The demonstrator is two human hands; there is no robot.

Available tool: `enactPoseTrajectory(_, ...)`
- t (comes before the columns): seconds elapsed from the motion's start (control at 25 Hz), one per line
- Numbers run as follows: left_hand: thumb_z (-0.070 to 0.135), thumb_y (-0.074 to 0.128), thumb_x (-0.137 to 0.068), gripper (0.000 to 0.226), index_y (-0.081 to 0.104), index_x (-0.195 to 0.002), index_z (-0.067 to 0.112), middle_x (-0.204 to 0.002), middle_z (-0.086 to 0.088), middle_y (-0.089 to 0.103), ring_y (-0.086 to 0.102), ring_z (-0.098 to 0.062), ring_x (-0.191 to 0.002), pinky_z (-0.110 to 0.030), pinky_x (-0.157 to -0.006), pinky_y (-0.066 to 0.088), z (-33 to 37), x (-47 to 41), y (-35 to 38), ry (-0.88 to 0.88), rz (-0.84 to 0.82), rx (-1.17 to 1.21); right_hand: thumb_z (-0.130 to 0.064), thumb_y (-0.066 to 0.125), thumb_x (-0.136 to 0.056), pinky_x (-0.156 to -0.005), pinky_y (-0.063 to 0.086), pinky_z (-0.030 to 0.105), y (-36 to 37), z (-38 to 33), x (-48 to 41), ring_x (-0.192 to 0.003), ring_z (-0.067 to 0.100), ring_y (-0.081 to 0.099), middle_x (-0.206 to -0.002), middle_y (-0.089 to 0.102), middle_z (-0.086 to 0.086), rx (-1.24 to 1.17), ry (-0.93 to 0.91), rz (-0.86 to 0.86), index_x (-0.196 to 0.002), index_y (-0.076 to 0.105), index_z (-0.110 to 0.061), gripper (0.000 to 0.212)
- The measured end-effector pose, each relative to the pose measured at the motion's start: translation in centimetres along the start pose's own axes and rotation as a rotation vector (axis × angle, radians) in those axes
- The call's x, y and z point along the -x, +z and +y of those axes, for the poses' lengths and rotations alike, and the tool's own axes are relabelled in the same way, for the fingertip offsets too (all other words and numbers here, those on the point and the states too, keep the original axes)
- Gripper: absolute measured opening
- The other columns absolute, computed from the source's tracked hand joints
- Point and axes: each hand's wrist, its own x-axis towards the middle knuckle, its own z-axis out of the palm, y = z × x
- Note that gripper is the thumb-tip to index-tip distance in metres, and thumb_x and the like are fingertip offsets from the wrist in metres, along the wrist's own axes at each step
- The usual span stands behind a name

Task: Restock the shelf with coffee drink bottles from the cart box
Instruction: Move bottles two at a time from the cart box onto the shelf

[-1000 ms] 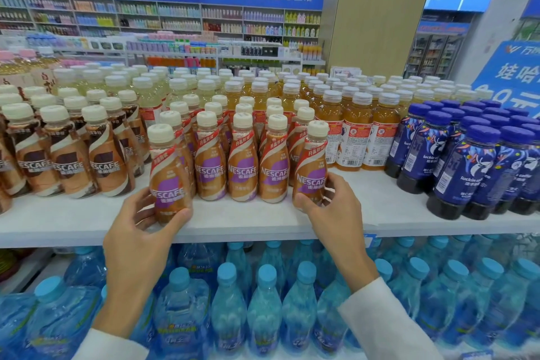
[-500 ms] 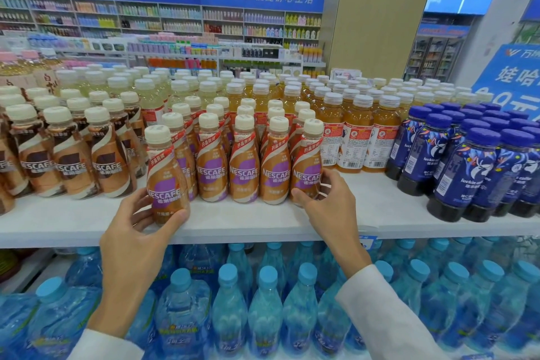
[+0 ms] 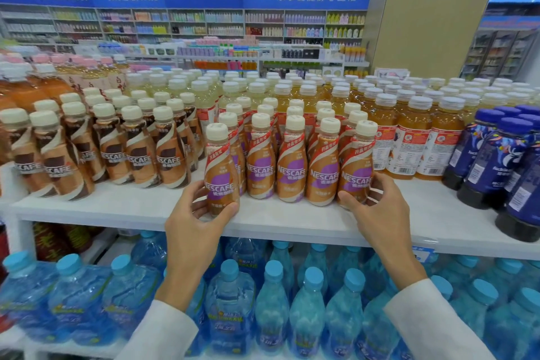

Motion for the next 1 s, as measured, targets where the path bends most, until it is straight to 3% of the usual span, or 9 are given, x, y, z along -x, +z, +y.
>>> enactPoseTrajectory(0.16, 0.034, 0.093, -0.071, 0.059, 0.057, -0.115, 0.048, -0.109, 0.025, 0.067, 0.066, 0.009, -0.096, -0.004, -0.074, 0.051, -0.1, 0.1, 0.0, 0.005, 0.024, -0.016, -0.039, 0.085, -0.080, -0.090, 0.051, 0.028, 0.2, 0.1, 0.1, -0.110, 0.013, 0.060, -0.136, 0.060, -0.001, -0.002, -0.013, -0.003, -0.138, 0.049, -0.027, 0.070)
enactPoseTrajectory(0.4, 0.032, 0.091, -0.074, 0.067, 0.060, -0.133, 0.031, -0.113, 0.022, 0.067, 0.066, 0.009, -0.098, -0.004, -0.076, 0.051, -0.3, 0.5, 0.3, -0.003, 0.051, -0.006, -0.040, 0.083, -0.081, -0.098, 0.054, 0.036, 0.2, 0.1, 0.2, -0.117, 0.016, 0.061, -0.139, 0.058, -0.002, 0.008, -0.018, -0.013, -0.140, 0.047, -0.027, 0.071)
enactPoseTrajectory(0.72, 0.035, 0.089, -0.076, 0.063, 0.056, -0.130, 0.037, -0.114, 0.022, 0.065, 0.063, 0.012, -0.098, -0.001, -0.073, 0.049, 0.1, 0.6, 0.6, -0.026, 0.048, -0.047, -0.042, 0.083, -0.081, -0.098, 0.055, 0.036, 0.2, -0.3, 0.4, -0.117, 0.016, 0.061, -0.139, 0.058, 0.000, 0.029, -0.004, -0.011, -0.143, 0.047, -0.025, 0.073)
enactPoseTrajectory(0.8, 0.037, 0.088, -0.077, 0.065, 0.054, -0.132, 0.035, -0.118, 0.018, 0.066, 0.065, 0.006, -0.101, -0.006, -0.077, 0.050, 0.1, 0.6, 0.7, -0.029, 0.048, -0.076, -0.042, 0.083, -0.081, -0.100, 0.054, 0.036, 0.1, -0.6, 0.5, -0.120, 0.017, 0.060, -0.141, 0.056, 0.000, 0.039, 0.009, -0.018, -0.145, 0.045, -0.024, 0.076)
enactPoseTrajectory(0.92, 0.036, 0.088, -0.077, 0.071, 0.051, -0.138, 0.029, -0.127, 0.009, 0.066, 0.064, -0.007, -0.112, -0.028, -0.092, 0.054, -0.1, 1.1, 0.7, -0.036, 0.041, -0.142, -0.041, 0.082, -0.083, -0.099, 0.050, 0.033, -0.3, -0.7, 1.0, -0.123, 0.016, 0.057, -0.143, 0.053, 0.000, 0.058, 0.013, -0.027, -0.147, 0.043, -0.023, 0.077)
enactPoseTrajectory(1.0, 0.033, 0.086, -0.079, 0.074, 0.050, -0.143, 0.027, -0.135, 0.007, 0.063, 0.060, -0.008, -0.120, -0.032, -0.100, 0.051, -0.5, 2.1, 0.6, -0.041, 0.051, -0.175, -0.039, 0.079, -0.086, -0.100, 0.049, 0.033, -0.7, -0.4, 1.6, -0.123, 0.016, 0.056, -0.143, 0.052, 0.001, 0.056, 0.004, -0.029, -0.149, 0.041, -0.022, 0.075)
